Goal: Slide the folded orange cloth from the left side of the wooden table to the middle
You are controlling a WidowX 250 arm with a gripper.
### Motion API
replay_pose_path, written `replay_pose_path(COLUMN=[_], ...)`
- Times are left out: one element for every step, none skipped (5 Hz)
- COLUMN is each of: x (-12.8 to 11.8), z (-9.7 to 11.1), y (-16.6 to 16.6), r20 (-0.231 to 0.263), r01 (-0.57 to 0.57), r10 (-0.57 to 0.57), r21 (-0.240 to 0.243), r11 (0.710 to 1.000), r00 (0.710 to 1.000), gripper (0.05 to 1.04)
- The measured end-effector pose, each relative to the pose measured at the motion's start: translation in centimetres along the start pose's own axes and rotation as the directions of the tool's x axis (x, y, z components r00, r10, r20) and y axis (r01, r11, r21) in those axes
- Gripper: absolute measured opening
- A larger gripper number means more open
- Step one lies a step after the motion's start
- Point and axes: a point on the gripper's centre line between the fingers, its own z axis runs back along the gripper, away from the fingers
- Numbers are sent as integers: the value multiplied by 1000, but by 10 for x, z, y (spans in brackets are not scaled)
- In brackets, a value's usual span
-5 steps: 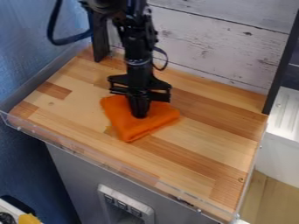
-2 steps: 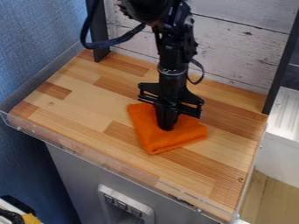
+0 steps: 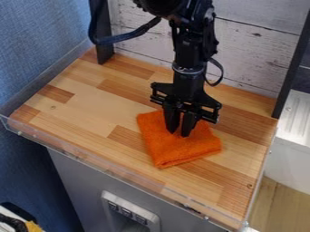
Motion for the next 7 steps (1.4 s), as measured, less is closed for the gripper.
replay_pose_path(x=[2, 2, 3, 3, 4, 6, 7], z=[8, 9, 17, 18, 19, 23, 25], y=[0, 3, 9, 13, 15, 15, 16], r20=[25, 42, 70, 70, 73, 67, 56], r01=[21, 30, 30, 25, 19, 15, 1], r10=[-21, -30, -29, -25, -19, -14, 0], r21=[2, 1, -5, -11, -11, -11, -11], r11=[1000, 1000, 1000, 1000, 1000, 1000, 1000], r00=[999, 999, 997, 997, 997, 998, 998], gripper=[786, 994, 997, 999, 997, 998, 999])
